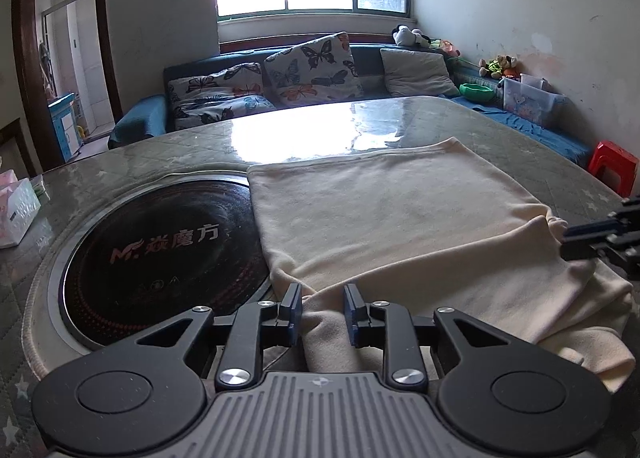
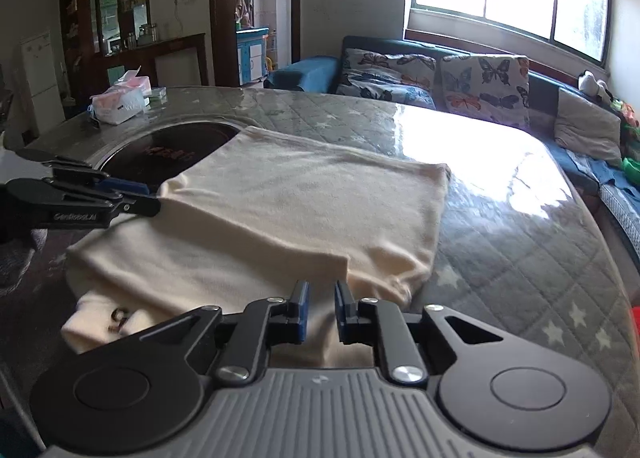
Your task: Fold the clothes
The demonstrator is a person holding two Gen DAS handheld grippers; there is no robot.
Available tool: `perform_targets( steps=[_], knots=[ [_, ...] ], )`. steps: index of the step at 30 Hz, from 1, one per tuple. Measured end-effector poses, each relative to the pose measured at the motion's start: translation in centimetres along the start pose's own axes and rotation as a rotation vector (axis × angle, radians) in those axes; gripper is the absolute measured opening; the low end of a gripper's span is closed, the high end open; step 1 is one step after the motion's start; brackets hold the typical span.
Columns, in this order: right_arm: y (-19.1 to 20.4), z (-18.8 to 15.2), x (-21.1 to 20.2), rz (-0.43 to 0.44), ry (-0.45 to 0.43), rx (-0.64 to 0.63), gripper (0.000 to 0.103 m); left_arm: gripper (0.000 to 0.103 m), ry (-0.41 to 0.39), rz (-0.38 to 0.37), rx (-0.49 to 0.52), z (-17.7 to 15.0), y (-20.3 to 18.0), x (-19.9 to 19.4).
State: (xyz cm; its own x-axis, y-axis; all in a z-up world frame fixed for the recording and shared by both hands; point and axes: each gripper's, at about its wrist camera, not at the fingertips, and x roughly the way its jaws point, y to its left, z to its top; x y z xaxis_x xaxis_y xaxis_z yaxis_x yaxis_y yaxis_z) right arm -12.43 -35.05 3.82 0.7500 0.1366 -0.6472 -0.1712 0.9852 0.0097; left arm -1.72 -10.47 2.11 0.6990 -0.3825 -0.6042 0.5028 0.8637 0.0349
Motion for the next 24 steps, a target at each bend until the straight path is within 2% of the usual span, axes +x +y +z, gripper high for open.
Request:
perform_targets(
  steps=[2,5,7,9,12,16,20,24],
  knots=[
    [-0.2,-0.4,-0.2,0.006,0.011,0.023,0.024,0.026,-0.001,0.001,0.004,0.0,-0.1,0.0],
    [-0.6,-1.2,-0.5,0.023,0.03,0.064,0.024,0.026,-0.001,0.001,0.01,0.1,-0.3,0.0],
    [-0.3,-1.0,-0.9,0.042,0.032,0.065,0.007,0.026,0.001,0.001,0.016,0.2,-0.2,-0.1],
    [-0.1,-0.6,-1.5,0.051,0.019,0.068,0.004,0.028,0.003,0.002,0.025,0.2,-0.2,-0.1],
    [0.3,-0.2,-2.5,0.053,-0.005,0.06,0.003,0.032,0.007,0.006,0.038,0.2,-0.1,-0.1],
    [0.1,-0.8,-1.7,0.025,0.066,0.06,0.004,0.034,0.01,0.011,0.055,0.1,0.0,-0.2],
    [-0.1,-0.4,-2.4,-0.018,0.007,0.05,0.012,0.032,-0.021,-0.007,0.092,0.5,-0.5,-1.8],
    [0.6,1.0,-2.4,0.01,-0.05,0.002,0.012,0.033,-0.048,-0.06,0.135,0.7,-1.9,-3.1]
  ],
)
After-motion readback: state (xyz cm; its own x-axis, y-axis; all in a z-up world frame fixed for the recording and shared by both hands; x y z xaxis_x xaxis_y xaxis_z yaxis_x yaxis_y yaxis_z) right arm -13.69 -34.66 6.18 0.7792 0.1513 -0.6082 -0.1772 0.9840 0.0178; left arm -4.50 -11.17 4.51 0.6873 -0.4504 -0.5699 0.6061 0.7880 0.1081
